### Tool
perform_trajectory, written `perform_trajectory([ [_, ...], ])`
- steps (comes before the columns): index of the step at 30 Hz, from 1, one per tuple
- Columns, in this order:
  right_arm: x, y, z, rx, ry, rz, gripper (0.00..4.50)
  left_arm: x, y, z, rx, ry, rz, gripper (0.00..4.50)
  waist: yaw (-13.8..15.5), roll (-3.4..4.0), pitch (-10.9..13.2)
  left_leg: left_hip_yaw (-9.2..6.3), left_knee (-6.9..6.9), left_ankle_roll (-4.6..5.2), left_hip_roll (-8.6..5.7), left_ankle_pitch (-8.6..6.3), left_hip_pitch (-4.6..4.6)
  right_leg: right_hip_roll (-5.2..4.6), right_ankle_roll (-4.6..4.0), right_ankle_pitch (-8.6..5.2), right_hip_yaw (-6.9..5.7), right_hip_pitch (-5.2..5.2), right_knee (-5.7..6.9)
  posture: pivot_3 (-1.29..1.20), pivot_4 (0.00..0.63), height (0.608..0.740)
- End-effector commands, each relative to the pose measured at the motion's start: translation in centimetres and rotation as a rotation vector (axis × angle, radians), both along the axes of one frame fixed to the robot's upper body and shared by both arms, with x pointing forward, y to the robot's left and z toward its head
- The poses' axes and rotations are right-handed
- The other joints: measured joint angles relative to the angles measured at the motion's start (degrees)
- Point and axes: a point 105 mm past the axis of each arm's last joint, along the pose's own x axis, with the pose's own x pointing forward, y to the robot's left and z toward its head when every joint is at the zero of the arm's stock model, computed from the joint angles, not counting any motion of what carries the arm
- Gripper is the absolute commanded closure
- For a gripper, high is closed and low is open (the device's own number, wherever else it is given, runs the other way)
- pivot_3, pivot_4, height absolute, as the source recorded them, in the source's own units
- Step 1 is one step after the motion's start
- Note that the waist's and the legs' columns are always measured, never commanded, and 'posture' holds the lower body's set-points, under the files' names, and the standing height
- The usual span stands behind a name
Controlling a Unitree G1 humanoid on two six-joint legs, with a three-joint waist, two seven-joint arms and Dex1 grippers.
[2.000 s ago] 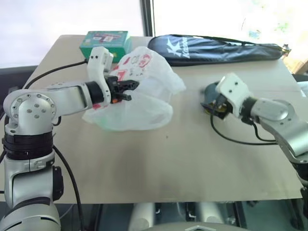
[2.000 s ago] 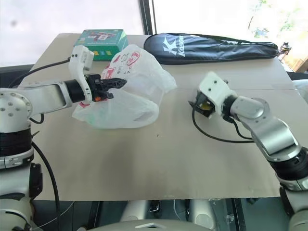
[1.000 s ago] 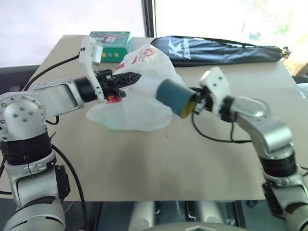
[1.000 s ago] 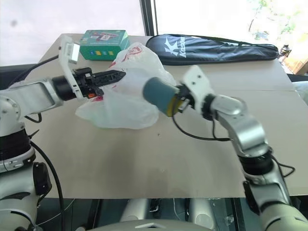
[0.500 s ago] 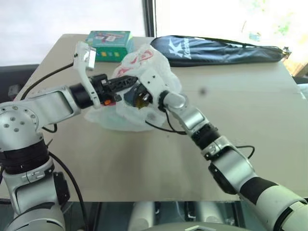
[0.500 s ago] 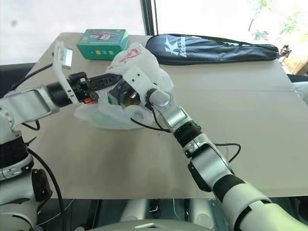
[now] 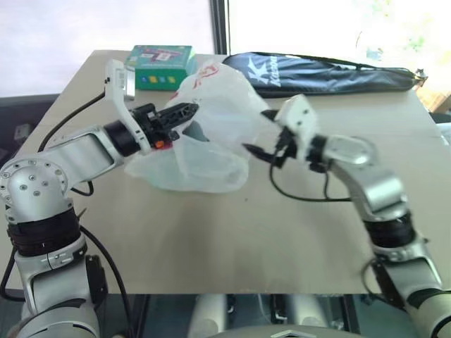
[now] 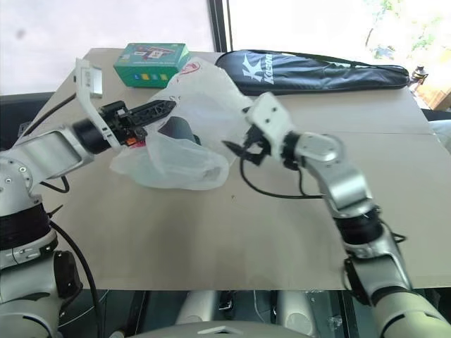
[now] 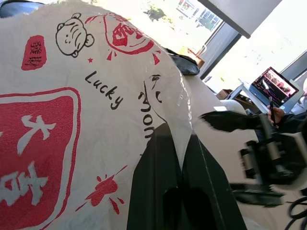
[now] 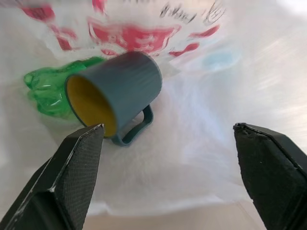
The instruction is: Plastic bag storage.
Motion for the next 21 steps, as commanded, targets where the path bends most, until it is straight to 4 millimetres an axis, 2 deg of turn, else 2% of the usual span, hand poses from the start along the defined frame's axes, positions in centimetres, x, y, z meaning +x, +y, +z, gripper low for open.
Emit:
perform_trajectory([
  [1, -0.1, -1.8, 0.2, -0.03, -0.029, -0.135, 0.13, -0.2, -0.6, 1.0, 0.016, -0.06, -0.038, 4.5, -0.1, -0.01, 0.0, 0.01, 0.0, 0.0, 0.01, 0.0, 0.0, 0.01, 0.0, 0.0, 0.01, 0.0, 0.0, 0.0, 0.15, 0.74],
  [3, 1.4, -2.1, 0.2, 0.013, -0.014, -0.234, 0.13, -0.2, -1.0, 0.9, 0.032, -0.067, -0.056, 4.5, -0.2, 0.0, 0.0, 0.08, 0.0, 0.0, 0.01, 0.0, 0.02, 0.01, 0.0, 0.0, 0.05, -0.03, 0.04, 0.0, 0.15, 0.74],
  [7, 3.6, 0.0, -0.1, 0.116, 0.068, -0.263, 0.13, -0.1, -1.4, 1.0, 0.048, -0.073, -0.073, 4.5, -0.2, 0.01, 0.0, 0.09, 0.04, -0.06, 0.04, 0.04, 0.02, 0.14, 0.01, 0.01, 0.05, -0.07, 0.11, 0.0, 0.15, 0.74],
  [10, 6.3, 0.9, -0.2, 0.141, 0.082, -0.313, 0.13, -0.5, -1.7, 1.1, 0.077, -0.088, -0.091, 4.5, -0.1, 0.01, 0.0, 0.07, 0.04, -0.05, 0.04, 0.04, -0.02, 0.26, 0.0, 0.01, 0.06, -0.07, 0.07, 0.0, 0.15, 0.74],
  [13, 8.1, 1.3, -0.4, 0.148, 0.101, -0.334, 0.89, -0.8, -1.8, 1.1, 0.094, -0.092, -0.089, 4.5, 0.1, 0.0, 0.0, 0.06, 0.04, -0.04, -0.03, 0.04, -0.08, 0.23, 0.01, 0.01, 0.05, -0.06, -0.03, 0.0, 0.15, 0.74],
  [14, 8.5, 1.2, -0.5, 0.151, 0.107, -0.341, 1.44, -0.8, -1.8, 1.0, 0.1, -0.095, -0.085, 4.5, 0.1, 0.0, 0.0, 0.06, 0.04, -0.03, -0.05, 0.03, -0.09, 0.22, 0.01, 0.01, 0.05, -0.06, -0.03, 0.0, 0.15, 0.74],
  [15, 8.8, 1.1, -0.4, 0.15, 0.107, -0.343, 1.72, -1.0, -1.8, 1.1, 0.094, -0.106, -0.088, 4.5, 0.1, 0.0, 0.0, 0.05, 0.03, -0.03, -0.04, 0.03, -0.1, 0.21, 0.01, 0.01, 0.04, -0.06, -0.05, 0.0, 0.15, 0.74],
  [17, 9.1, 0.9, -0.3, 0.148, 0.102, -0.338, 2.9, -1.4, -2.0, 1.2, 0.106, -0.137, -0.093, 4.5, 0.1, 0.0, 0.0, 0.04, -0.01, -0.03, -0.04, 0.03, -0.1, 0.21, 0.0, 0.01, 0.04, -0.06, -0.05, 0.0, 0.15, 0.74],
  [18, 9.2, 0.8, -0.2, 0.144, 0.1, -0.33, 3.24, -1.6, -2.1, 1.2, 0.112, -0.156, -0.098, 4.5, 0.0, 0.01, 0.0, 0.04, -0.02, -0.03, -0.03, 0.03, -0.1, 0.21, 0.0, 0.01, 0.05, -0.07, -0.05, 0.0, 0.15, 0.74],
  [19, 9.2, 0.6, -0.1, 0.136, 0.096, -0.322, 3.82, -1.9, -2.1, 1.3, 0.131, -0.18, -0.105, 4.5, -0.1, 0.02, 0.0, 0.05, -0.04, -0.03, -0.02, 0.03, -0.09, 0.18, 0.0, 0.01, 0.06, -0.08, -0.05, 0.0, 0.15, 0.74],
  [21, 9.2, 0.1, 0.0, 0.112, 0.083, -0.311, 4.45, -3.2, -2.3, 1.5, 0.092, -0.172, -0.197, 4.5, -0.1, 0.03, 0.0, 0.06, -0.05, -0.04, 0.01, 0.03, -0.09, 0.18, -0.01, 0.01, 0.07, -0.1, -0.05, 0.0, 0.15, 0.74],
])
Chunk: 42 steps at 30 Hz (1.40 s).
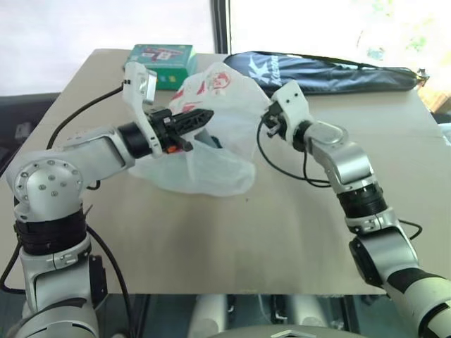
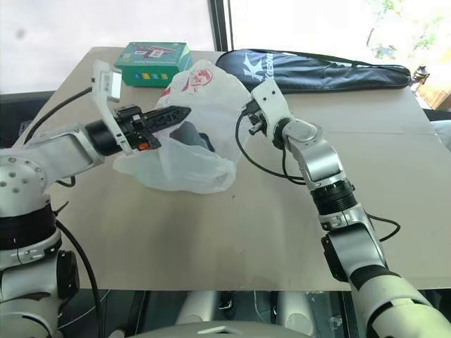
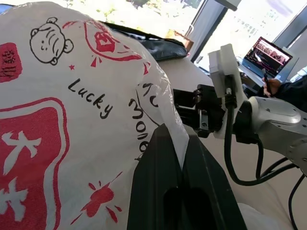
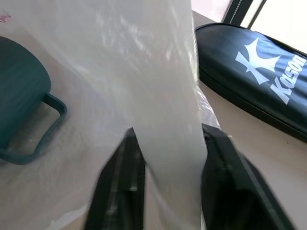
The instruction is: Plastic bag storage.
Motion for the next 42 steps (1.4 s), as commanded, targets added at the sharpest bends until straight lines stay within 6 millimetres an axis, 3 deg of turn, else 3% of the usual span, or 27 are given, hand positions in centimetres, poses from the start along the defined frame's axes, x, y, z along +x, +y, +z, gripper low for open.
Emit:
perform_trajectory([
  [1, 0.1, -1.0, 2.9, -0.016, -0.102, 0.025, 4.45, -2.7, -0.2, 2.1, -0.054, -0.07, -0.145, 4.5, 0.0, 0.01, 0.0, 0.0, 0.0, 0.0, 0.01, 0.0, 0.0, 0.01, 0.0, 0.0, 0.0, -0.01, 0.0, 0.0, 0.15, 0.74],
  [2, 0.1, -1.3, 3.0, -0.025, -0.103, 0.027, 4.45, -3.6, -0.2, 2.4, -0.059, -0.072, -0.191, 4.5, -0.1, 0.01, 0.0, 0.01, 0.0, 0.0, 0.01, 0.0, 0.0, 0.02, 0.0, 0.0, 0.0, -0.01, 0.01, 0.0, 0.15, 0.74],
  [4, 0.0, -2.0, 3.3, -0.048, -0.106, 0.037, 4.5, -5.6, -0.3, 2.3, -0.002, -0.059, -0.287, 3.98, -0.3, 0.02, 0.0, 0.0, 0.0, 0.0, 0.04, 0.0, 0.0, -0.08, 0.0, 0.0, 0.01, -0.01, -0.01, 0.0, 0.15, 0.74],
  [8, 0.0, -2.6, 3.3, -0.069, -0.101, 0.044, 4.5, -8.1, 0.9, 2.0, -0.033, 0.034, -0.384, 2.35, -0.3, 0.08, 0.1, 0.01, -0.06, 0.0, 0.02, 0.0, 0.03, -0.14, -0.01, -0.01, 0.01, -0.02, -0.04, 0.0, 0.15, 0.74],
  [10, 0.0, -2.6, 3.2, -0.069, -0.097, 0.046, 4.5, -10.6, 1.5, 0.7, -0.055, 0.184, -0.495, 1.53, -0.7, 0.11, 0.1, 0.01, -0.06, 0.0, 0.04, 0.0, 0.06, -0.14, -0.01, -0.01, 0.02, -0.01, -0.01, 0.0, 0.15, 0.74],
  [13, 0.0, -2.3, 3.2, -0.07, -0.096, 0.051, 4.5, -13.4, 1.9, -3.0, -0.02, 0.386, -0.523, 1.53, -1.4, 0.24, 0.1, 0.05, -0.12, 0.0, 0.01, 0.0, 0.08, -0.23, -0.01, -0.01, 0.05, -0.03, -0.03, 0.0, 0.15, 0.74],
  [18, -0.3, -1.9, 3.4, -0.07, -0.091, 0.071, 4.5, -11.8, 1.5, -7.4, -0.022, 0.418, -0.3, 1.53, -1.1, 0.28, 0.1, -0.04, -0.15, -0.01, 0.0, -0.01, 0.07, -0.26, -0.02, -0.01, -0.06, 0.0, -0.01, 0.0, 0.15, 0.74],
  [23, -0.4, -2.1, 3.4, -0.088, -0.089, 0.066, 4.5, -10.6, 0.2, -8.4, -0.239, 0.574, -0.215, 1.53, -1.1, 0.26, 0.1, -0.1, -0.17, -0.02, -0.03, -0.01, 0.1, -0.41, -0.11, 0.06, -0.07, 0.04, 0.01, 0.0, 0.15, 0.74],
  [27, -0.3, -2.2, 3.6, -0.099, -0.091, 0.065, 4.5, -9.0, -0.7, -7.9, -0.415, 0.522, -0.195, 1.53, -1.1, 0.34, 0.2, -0.07, -0.21, -0.01, -0.05, 0.0, 0.09, -0.39, -0.12, 0.06, -0.09, 0.03, 0.0, 0.0, 0.15, 0.74],
  [31, -0.3, -2.0, 3.6, -0.11, -0.094, 0.067, 4.5, -8.3, -1.9, -8.0, -0.477, 0.516, -0.146, 1.53, -1.0, 0.33, 0.2, -0.05, -0.21, 0.0, -0.05, 0.0, 0.08, -0.33, -0.12, 0.06, -0.09, 0.03, -0.03, 0.0, 0.15, 0.74],
  [34, -0.3, -1.9, 3.5, -0.117, -0.092, 0.07, 4.5, -6.7, -3.6, -7.5, -0.584, 0.511, -0.053, 1.53, -1.0, 0.39, 0.2, -0.03, -0.21, 0.01, -0.04, 0.01, 0.09, -0.3, -0.11, 0.06, -0.06, 0.04, -0.03, 0.0, 0.15, 0.74],
  [36, -0.3, -1.9, 3.4, -0.123, -0.091, 0.071, 4.5, -6.8, -4.1, -7.6, -0.542, 0.515, -0.069, 1.53, -0.2, 0.23, 0.1, -0.04, -0.14, 0.02, -0.07, 0.01, 0.08, -0.32, -0.1, 0.07, -0.08, 0.09, -0.02, 0.0, 0.15, 0.74],
  [39, -0.4, -1.8, 3.4, -0.126, -0.091, 0.073, 4.5, -7.9, -4.1, -6.9, -0.342, 0.468, -0.137, 1.53, -0.1, 0.27, 0.1, -0.05, -0.1, 0.01, 0.02, 0.01, 0.08, -0.16, -0.12, 0.06, -0.07, 0.06, 0.04, 0.0, 0.15, 0.74],
  [42, -0.4, -1.7, 3.2, -0.128, -0.09, 0.074, 4.5, -7.0, -3.4, -6.2, -0.317, 0.436, -0.09, 1.53, 0.1, 0.34, 0.1, -0.05, -0.11, -0.01, 0.03, 0.02, 0.1, -0.1, -0.13, 0.05, -0.05, 0.06, 0.0, 0.0, 0.15, 0.74],
])
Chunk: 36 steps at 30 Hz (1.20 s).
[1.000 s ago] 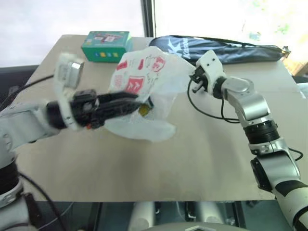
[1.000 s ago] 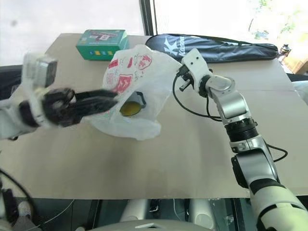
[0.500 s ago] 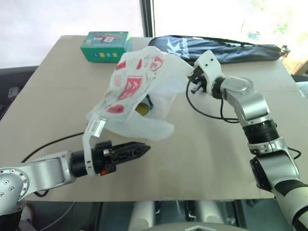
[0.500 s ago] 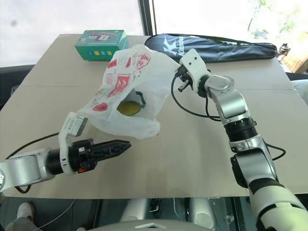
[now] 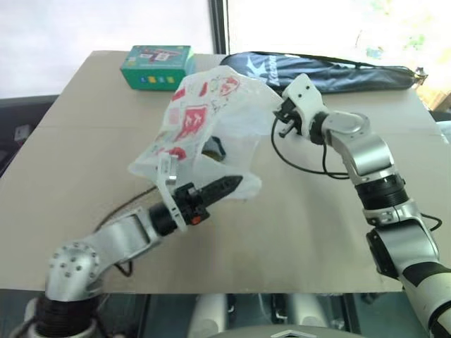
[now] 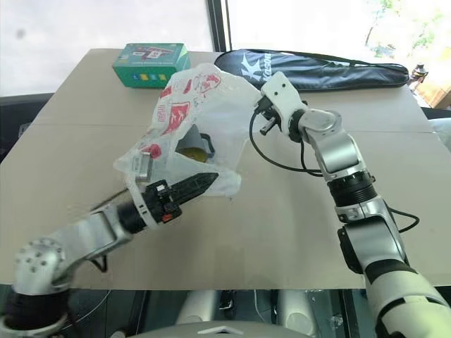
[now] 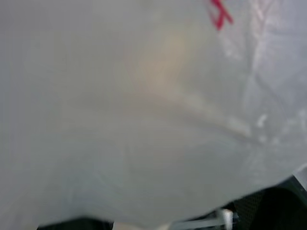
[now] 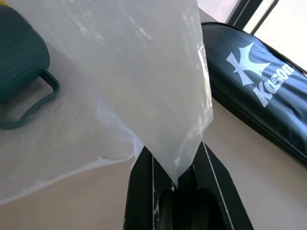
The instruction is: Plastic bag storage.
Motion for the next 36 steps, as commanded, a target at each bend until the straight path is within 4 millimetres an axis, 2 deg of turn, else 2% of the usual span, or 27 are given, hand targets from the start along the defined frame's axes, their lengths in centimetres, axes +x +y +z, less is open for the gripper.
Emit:
perform_trajectory([
  [1, -0.3, 0.4, 1.7, 0.004, -0.059, 0.018, 4.5, 0.3, -0.1, 1.8, -0.023, -0.065, 0.005, 1.53, 0.1, 0.02, 0.0, 0.02, 0.0, 0.0, -0.05, 0.0, 0.01, 0.01, 0.01, 0.0, 0.01, 0.01, 0.0, 0.0, 0.15, 0.74],
  [6, -0.5, 0.6, 1.5, 0.004, -0.055, 0.024, 4.5, 0.8, -0.1, 2.9, 0.006, -0.114, 0.038, 1.53, 0.1, 0.01, 0.0, 0.0, 0.01, 0.0, -0.03, 0.0, -0.03, 0.04, 0.01, 0.0, 0.02, 0.02, -0.04, 0.0, 0.15, 0.74],
  [8, -0.5, 0.7, 1.3, 0.005, -0.052, 0.026, 4.5, 0.5, -0.1, 2.3, 0.144, -0.189, 0.017, 1.53, 0.1, 0.01, 0.0, -0.01, 0.01, 0.0, 0.01, 0.0, -0.02, 0.05, 0.01, 0.0, 0.01, 0.01, -0.04, 0.0, 0.15, 0.74],
  [11, -0.5, 0.8, 1.2, 0.006, -0.049, 0.03, 4.5, -1.5, 0.0, 1.1, 0.415, -0.415, -0.124, 1.53, -0.1, 0.02, 0.0, 0.1, -0.01, 0.0, -0.01, 0.0, -0.01, 0.26, 0.01, 0.0, 0.01, -0.03, -0.04, 0.0, 0.15, 0.74],
  [15, -0.3, 1.0, 1.2, 0.008, -0.048, 0.037, 4.5, -2.3, 1.8, 0.9, 0.547, -0.612, -0.195, 1.53, -0.1, 0.13, 0.0, 0.47, -0.26, -0.02, -0.02, -0.01, 0.04, 0.3, 0.02, -0.01, 0.1, -0.25, -0.09, 0.0, 0.15, 0.74],
  [18, -0.1, 1.2, 1.2, 0.012, -0.049, 0.042, 4.5, -2.1, 2.5, 0.7, 0.573, -0.672, -0.173, 1.53, 0.0, 0.18, 0.1, 0.47, -0.32, -0.07, 0.04, 0.01, 0.04, 0.32, 0.0, -0.02, 0.07, -0.27, -0.1, 0.0, 0.15, 0.74],
  [20, 0.0, 1.4, 1.2, 0.014, -0.049, 0.043, 4.5, -1.5, 2.5, 1.2, 0.486, -0.631, -0.09, 1.53, 0.0, 0.17, 0.1, 0.45, -0.32, -0.07, 0.04, 0.0, 0.02, 0.26, 0.0, -0.01, 0.07, -0.27, -0.11, 0.0, 0.15, 0.74],
  [23, 0.0, 1.6, 1.1, 0.016, -0.048, 0.048, 4.5, -1.4, 1.8, 1.8, 0.216, -0.405, -0.02, 1.53, 0.0, 0.14, 0.1, 0.29, -0.28, -0.05, 0.05, 0.0, -0.01, -0.1, 0.01, 0.0, 0.22, -0.22, -0.1, 0.0, 0.15, 0.74],
  [26, -0.1, 1.7, 1.0, 0.012, -0.047, 0.053, 4.5, -1.0, 1.3, 1.9, 0.101, -0.235, 0.014, 1.53, 0.0, 0.16, 0.1, 0.2, -0.27, -0.04, 0.05, 0.01, -0.01, -0.15, 0.0, -0.01, 0.18, -0.2, -0.08, 0.0, 0.15, 0.74],
  [30, -0.1, 1.5, 0.9, 0.006, -0.045, 0.052, 4.5, 1.5, 0.9, 2.2, -0.086, -0.063, 0.156, 1.53, 0.0, 0.16, 0.1, 0.15, -0.2, -0.02, 0.0, 0.01, 0.01, -0.17, 0.01, 0.0, 0.13, -0.1, -0.09, 0.0, 0.15, 0.74],
  [34, -0.2, 1.5, 0.9, 0.002, -0.043, 0.049, 4.5, 4.4, 0.8, 1.4, -0.165, 0.076, 0.326, 1.53, 0.3, 0.11, 0.1, 0.07, -0.11, -0.01, -0.06, 0.01, 0.0, -0.16, 0.02, 0.0, 0.02, 0.0, -0.07, 0.0, 0.15, 0.74],
  [35, -0.2, 1.5, 0.9, 0.001, -0.042, 0.049, 4.5, 4.8, 0.5, 1.6, -0.193, 0.093, 0.341, 2.03, 0.3, 0.1, 0.1, 0.06, -0.1, 0.0, -0.07, 0.02, 0.01, -0.15, 0.02, 0.0, 0.02, 0.03, -0.07, 0.0, 0.15, 0.74],
  [36, -0.2, 1.5, 0.8, 0.001, -0.041, 0.048, 4.5, 5.1, 0.2, 2.0, -0.231, 0.1, 0.353, 2.32, 0.3, 0.09, 0.1, 0.03, -0.07, 0.0, -0.06, 0.02, -0.01, -0.12, 0.02, 0.01, 0.0, 0.03, -0.08, 0.0, 0.15, 0.74],
])
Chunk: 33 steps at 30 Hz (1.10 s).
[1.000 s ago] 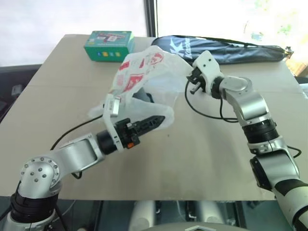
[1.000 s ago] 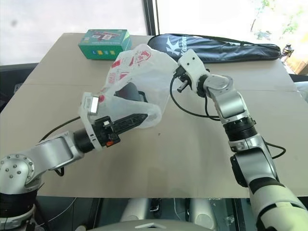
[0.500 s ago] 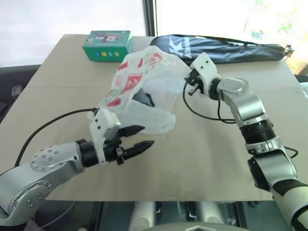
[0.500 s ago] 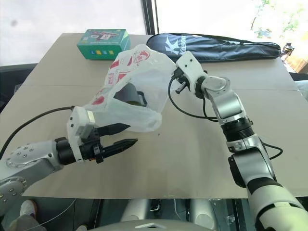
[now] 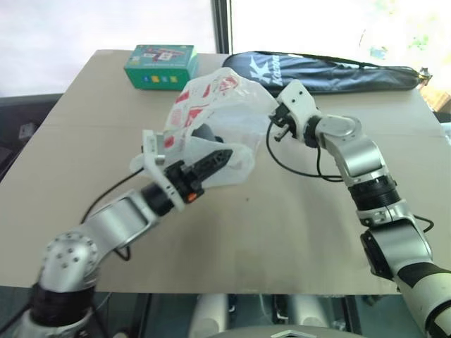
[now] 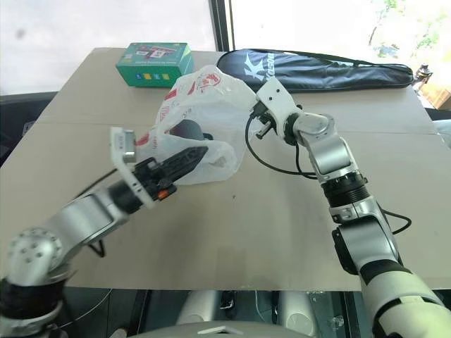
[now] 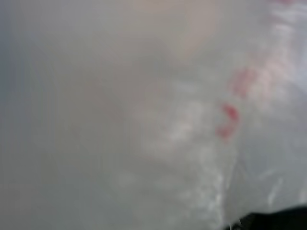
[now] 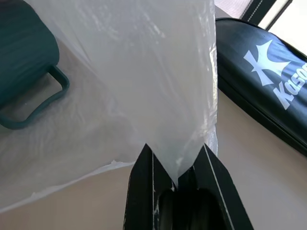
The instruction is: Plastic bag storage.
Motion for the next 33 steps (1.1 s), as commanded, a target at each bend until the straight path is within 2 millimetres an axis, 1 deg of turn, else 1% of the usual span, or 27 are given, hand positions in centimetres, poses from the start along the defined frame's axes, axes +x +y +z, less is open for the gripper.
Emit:
perform_trajectory([
  [1, -0.4, 0.4, 1.9, 0.004, -0.061, 0.022, 4.5, 0.8, -0.5, 1.1, -0.084, 0.032, 0.06, 2.66, 0.0, 0.0, 0.0, -0.01, 0.01, 0.0, 0.0, 0.0, -0.01, 0.02, 0.0, 0.0, -0.01, 0.0, 0.0, 0.0, 0.15, 0.74],
  [2, -0.4, 0.3, 1.8, 0.003, -0.061, 0.02, 4.5, 0.9, -0.6, 1.6, -0.121, 0.023, 0.064, 3.2, 0.0, -0.01, 0.0, 0.01, 0.02, 0.0, 0.0, 0.0, -0.01, 0.02, 0.0, 0.0, 0.01, 0.0, 0.0, 0.0, 0.15, 0.74],
  [3, -0.4, 0.3, 1.8, 0.003, -0.06, 0.018, 4.5, 0.8, -0.7, 2.0, -0.152, 0.01, 0.065, 3.56, 0.0, -0.01, 0.0, 0.01, 0.02, 0.0, 0.0, 0.0, -0.02, 0.04, 0.0, 0.0, 0.0, 0.0, -0.01, 0.0, 0.15, 0.74],
  [4, -0.4, 0.2, 1.8, 0.003, -0.06, 0.016, 4.5, 0.4, -0.7, 2.3, -0.166, -0.015, 0.053, 4.14, -0.1, -0.01, 0.0, 0.01, 0.04, 0.0, 0.0, 0.0, -0.02, 0.06, 0.0, 0.0, 0.01, 0.0, -0.01, 0.0, 0.15, 0.74],
  [5, -0.4, 0.1, 1.9, 0.003, -0.06, 0.014, 4.5, -0.3, -0.7, 3.1, -0.169, -0.079, 0.019, 4.46, -0.2, -0.01, 0.0, 0.04, 0.05, 0.0, 0.01, 0.0, 0.0, 0.1, 0.0, 0.0, 0.04, 0.0, 0.0, 0.0, 0.15, 0.74],
  [6, -0.4, 0.0, 2.0, 0.008, -0.059, 0.014, 4.5, -1.1, -0.7, 3.7, -0.173, -0.139, -0.014, 4.46, -0.3, -0.01, 0.0, 0.04, 0.05, -0.01, 0.06, 0.01, -0.01, 0.26, 0.0, 0.0, 0.04, -0.02, -0.01, 0.0, 0.15, 0.74],
  [9, -0.6, 0.0, 2.8, 0.087, -0.022, 0.033, 4.5, -3.6, 0.4, 5.2, -0.169, -0.324, -0.11, 4.46, -0.3, 0.0, 0.0, 0.07, 0.06, -0.02, 0.11, 0.01, 0.0, 0.39, -0.01, -0.01, 0.04, -0.04, 0.0, 0.0, 0.15, 0.74],
  [11, -1.3, 0.3, 3.9, 0.185, 0.028, 0.087, 4.5, -4.6, 1.8, 6.1, -0.169, -0.422, -0.135, 4.46, -0.3, 0.01, 0.0, 0.09, 0.05, -0.02, 0.11, 0.01, 0.01, 0.42, -0.01, -0.01, -0.01, -0.05, 0.01, 0.0, 0.15, 0.74],
  [12, -1.8, 0.5, 4.4, 0.233, 0.06, 0.121, 4.5, -4.7, 2.7, 6.9, -0.171, -0.476, -0.134, 4.46, -0.2, 0.01, 0.0, 0.1, 0.06, -0.02, 0.1, 0.01, 0.01, 0.41, -0.01, -0.01, -0.04, -0.05, 0.02, 0.0, 0.15, 0.74],
  [13, -2.3, 0.6, 5.1, 0.284, 0.094, 0.16, 4.5, -4.4, 3.9, 8.5, -0.215, -0.545, -0.089, 4.46, -0.1, 0.02, 0.0, 0.09, 0.07, -0.02, 0.1, 0.01, 0.0, 0.41, -0.01, -0.01, -0.09, -0.05, 0.02, 0.0, 0.15, 0.74],
  [14, -3.0, 0.8, 6.4, 0.363, 0.129, 0.216, 4.5, -4.1, 5.5, 10.3, -0.237, -0.621, -0.049, 4.46, 0.3, 0.04, 0.0, 0.06, 0.09, -0.02, 0.09, 0.01, -0.02, 0.41, -0.01, -0.01, -0.13, -0.04, 0.02, 0.0, 0.15, 0.74],
  [15, -3.7, 0.8, 7.6, 0.42, 0.15, 0.265, 4.5, -4.0, 6.6, 11.7, -0.257, -0.675, -0.024, 4.46, 0.6, -0.01, 0.1, -0.01, 0.12, -0.02, 0.04, 0.01, -0.03, 0.38, -0.01, -0.01, -0.15, 0.0, 0.06, 0.0, 0.15, 0.74],
  [18, -5.1, 0.6, 11.0, 0.54, 0.169, 0.372, 4.5, -2.9, 9.7, 15.3, -0.35, -0.749, 0.096, 4.46, 0.9, -0.03, 0.1, -0.18, 0.27, -0.01, 0.05, 0.0, -0.08, 0.43, 0.0, 0.01, -0.21, 0.06, 0.08, 0.0, 0.15, 0.74],
  [20, -5.6, 0.3, 12.9, 0.602, 0.167, 0.409, 4.5, -2.6, 11.0, 17.2, -0.409, -0.784, 0.133, 4.46, 1.2, -0.05, 0.1, -0.2, 0.28, 0.0, 0.04, 0.0, -0.08, 0.42, 0.0, 0.01, -0.2, 0.1, 0.06, 0.0, 0.15, 0.74],
  [24, -5.9, -0.8, 16.8, 0.729, 0.153, 0.435, 4.5, -2.3, 12.7, 20.1, -0.416, -0.809, 0.155, 4.46, 1.3, -0.12, 0.1, -0.19, 0.26, 0.02, 0.03, -0.02, -0.14, 0.4, 0.0, 0.01, -0.18, 0.1, -0.04, 0.0, 0.15, 0.74],
  [28, -6.2, -1.9, 19.8, 0.806, 0.134, 0.414, 4.5, -1.2, 14.1, 21.8, -0.41, -0.798, 0.182, 4.46, 1.2, -0.16, 0.2, -0.14, 0.2, 0.02, 0.03, -0.02, -0.32, 0.4, -0.01, 0.01, -0.18, -0.14, -0.04, 0.0, 0.15, 0.74],
  [30, -6.4, -2.8, 21.3, 0.841, 0.123, 0.397, 4.5, -0.9, 14.3, 22.5, -0.398, -0.807, 0.172, 4.46, 1.2, -0.16, 0.2, -0.11, 0.16, 0.02, 0.02, -0.02, -0.32, 0.38, 0.0, 0.01, -0.18, -0.16, -0.06, 0.0, 0.15, 0.74],
  [33, -7.3, -4.2, 22.8, 0.853, 0.111, 0.382, 4.5, -0.2, 14.3, 23.5, -0.368, -0.821, 0.159, 4.46, 1.3, -0.21, 0.2, -0.13, 0.15, 0.02, 0.01, -0.02, -0.36, 0.39, 0.0, 0.0, -0.21, -0.17, -0.1, 0.0, 0.15, 0.74],
])
